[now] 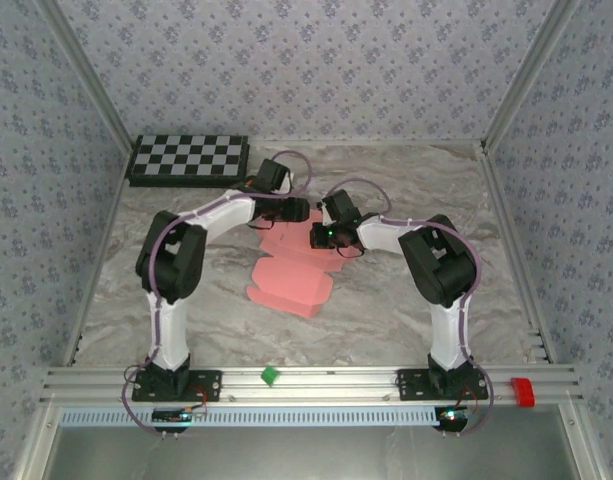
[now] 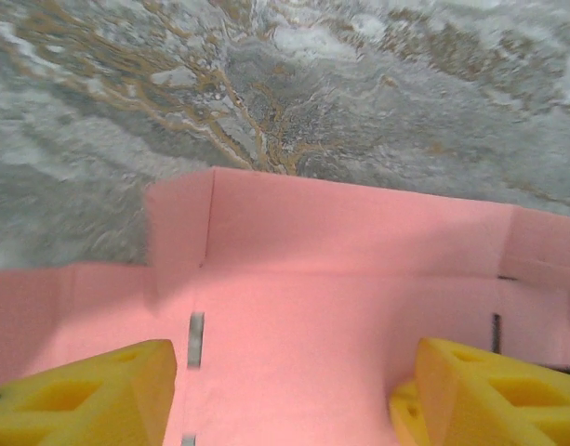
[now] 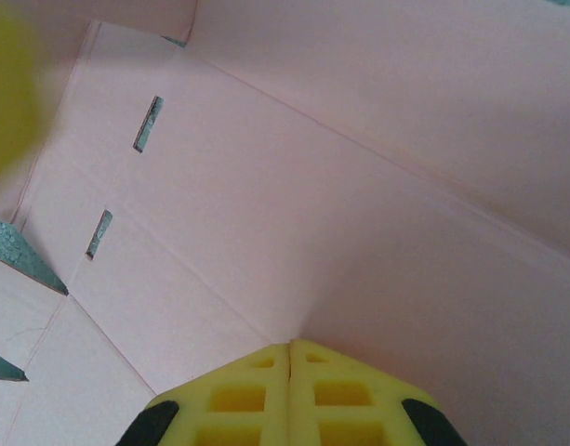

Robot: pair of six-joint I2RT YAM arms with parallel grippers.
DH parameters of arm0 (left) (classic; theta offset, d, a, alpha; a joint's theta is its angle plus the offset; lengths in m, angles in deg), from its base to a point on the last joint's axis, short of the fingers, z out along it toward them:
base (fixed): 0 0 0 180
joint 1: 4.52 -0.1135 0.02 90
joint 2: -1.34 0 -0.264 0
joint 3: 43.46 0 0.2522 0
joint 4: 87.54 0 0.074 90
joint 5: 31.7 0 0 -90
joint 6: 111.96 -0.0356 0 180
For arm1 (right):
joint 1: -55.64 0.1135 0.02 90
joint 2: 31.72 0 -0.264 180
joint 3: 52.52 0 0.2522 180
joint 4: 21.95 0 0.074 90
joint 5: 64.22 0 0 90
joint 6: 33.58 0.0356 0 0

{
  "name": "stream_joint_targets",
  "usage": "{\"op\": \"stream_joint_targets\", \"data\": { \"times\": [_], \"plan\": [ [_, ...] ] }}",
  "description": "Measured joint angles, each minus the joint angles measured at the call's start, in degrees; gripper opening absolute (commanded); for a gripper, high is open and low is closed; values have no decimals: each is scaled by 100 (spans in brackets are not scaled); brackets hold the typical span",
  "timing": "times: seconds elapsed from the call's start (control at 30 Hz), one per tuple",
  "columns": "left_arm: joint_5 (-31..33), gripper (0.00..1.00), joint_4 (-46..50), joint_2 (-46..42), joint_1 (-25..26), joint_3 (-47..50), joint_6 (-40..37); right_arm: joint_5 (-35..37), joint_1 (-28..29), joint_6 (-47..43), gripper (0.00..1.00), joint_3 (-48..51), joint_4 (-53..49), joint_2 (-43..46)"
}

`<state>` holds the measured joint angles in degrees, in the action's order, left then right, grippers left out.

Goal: Fold the paper box

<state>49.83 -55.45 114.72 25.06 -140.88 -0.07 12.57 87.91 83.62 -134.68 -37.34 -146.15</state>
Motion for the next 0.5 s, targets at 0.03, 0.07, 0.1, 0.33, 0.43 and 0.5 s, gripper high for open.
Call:
{"op": "stream_joint_targets", "data": {
  "times": [0.03,0.07,0.1,0.33,0.43,0.5],
  "plan": [
    [52,70,9,-254,-2,153,4,-11,-4,2,1,0,0,0],
    [103,71,0,-459,-9,278,7,-15,-7,2,1,0,2,0],
    [168,72,4,-691,-20,411,15,-17,-7,2,1,0,2,0],
    [625,75,26,-1742,-212,1462,247,-42,-15,2,1,0,7,-2],
    [658,76,55,-1751,-310,1847,398,-57,-15,4,1,0,11,-9],
    [636,75,87,-1749,-339,2052,490,-59,-15,17,1,0,15,-11]
  ]
}}
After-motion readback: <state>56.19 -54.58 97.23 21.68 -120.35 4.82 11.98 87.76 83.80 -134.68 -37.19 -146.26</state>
